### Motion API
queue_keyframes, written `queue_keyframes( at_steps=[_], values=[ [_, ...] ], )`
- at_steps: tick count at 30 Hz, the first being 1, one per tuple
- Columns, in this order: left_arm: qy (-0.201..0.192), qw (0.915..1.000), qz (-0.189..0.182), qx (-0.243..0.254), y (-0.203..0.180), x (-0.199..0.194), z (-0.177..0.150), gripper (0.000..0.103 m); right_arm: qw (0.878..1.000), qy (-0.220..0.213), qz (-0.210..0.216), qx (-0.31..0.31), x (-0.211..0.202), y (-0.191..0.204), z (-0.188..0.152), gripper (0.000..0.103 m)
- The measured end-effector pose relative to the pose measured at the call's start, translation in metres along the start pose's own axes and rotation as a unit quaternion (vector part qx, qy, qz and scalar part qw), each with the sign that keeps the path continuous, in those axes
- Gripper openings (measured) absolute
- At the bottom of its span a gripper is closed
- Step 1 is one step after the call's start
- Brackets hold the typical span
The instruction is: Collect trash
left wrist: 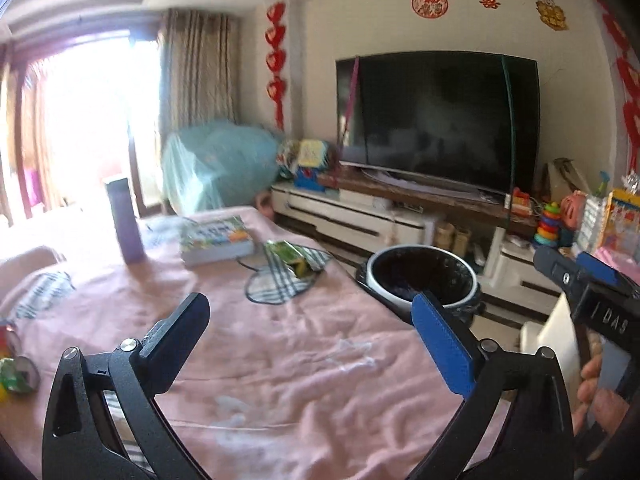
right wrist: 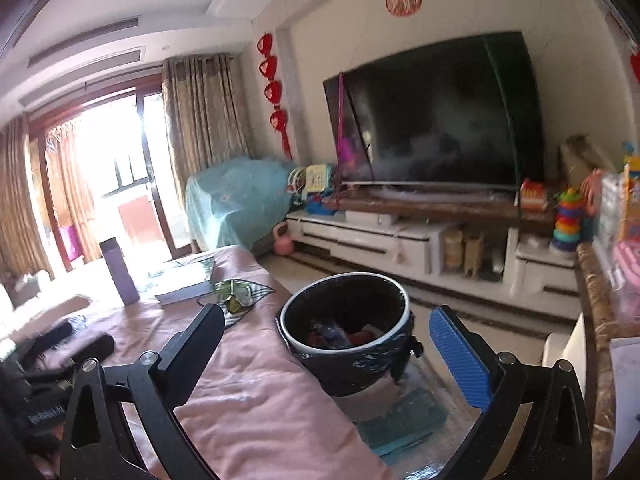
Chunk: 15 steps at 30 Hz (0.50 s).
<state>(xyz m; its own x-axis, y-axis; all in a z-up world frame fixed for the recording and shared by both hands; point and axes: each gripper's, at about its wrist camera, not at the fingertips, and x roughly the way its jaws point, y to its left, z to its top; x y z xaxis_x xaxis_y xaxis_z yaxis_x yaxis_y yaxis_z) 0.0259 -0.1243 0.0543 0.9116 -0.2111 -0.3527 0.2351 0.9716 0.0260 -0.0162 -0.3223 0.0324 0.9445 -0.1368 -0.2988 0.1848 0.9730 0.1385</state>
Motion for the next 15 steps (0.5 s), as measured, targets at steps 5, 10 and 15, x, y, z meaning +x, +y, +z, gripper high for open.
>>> queue_keyframes(
  at_steps=[5,10,15],
  values=[
    [-0.011,0.9997,0.019,0.007,-0.001,-0.007,-0.015,0.103,1.000,-0.004,-0.005,-0.017,0.000,0.004,-0.020,0.103],
    [-0.013,0.9994,0.032,0.008,0.000,-0.010,-0.023,0.103,1.000,0.006,-0.007,-0.026,0.003,0.006,-0.030,0.103],
    [-0.007,0.9991,0.042,-0.004,0.007,-0.008,-0.027,0.103,1.000,0.009,-0.008,-0.029,0.004,0.007,-0.033,0.103]
  ],
)
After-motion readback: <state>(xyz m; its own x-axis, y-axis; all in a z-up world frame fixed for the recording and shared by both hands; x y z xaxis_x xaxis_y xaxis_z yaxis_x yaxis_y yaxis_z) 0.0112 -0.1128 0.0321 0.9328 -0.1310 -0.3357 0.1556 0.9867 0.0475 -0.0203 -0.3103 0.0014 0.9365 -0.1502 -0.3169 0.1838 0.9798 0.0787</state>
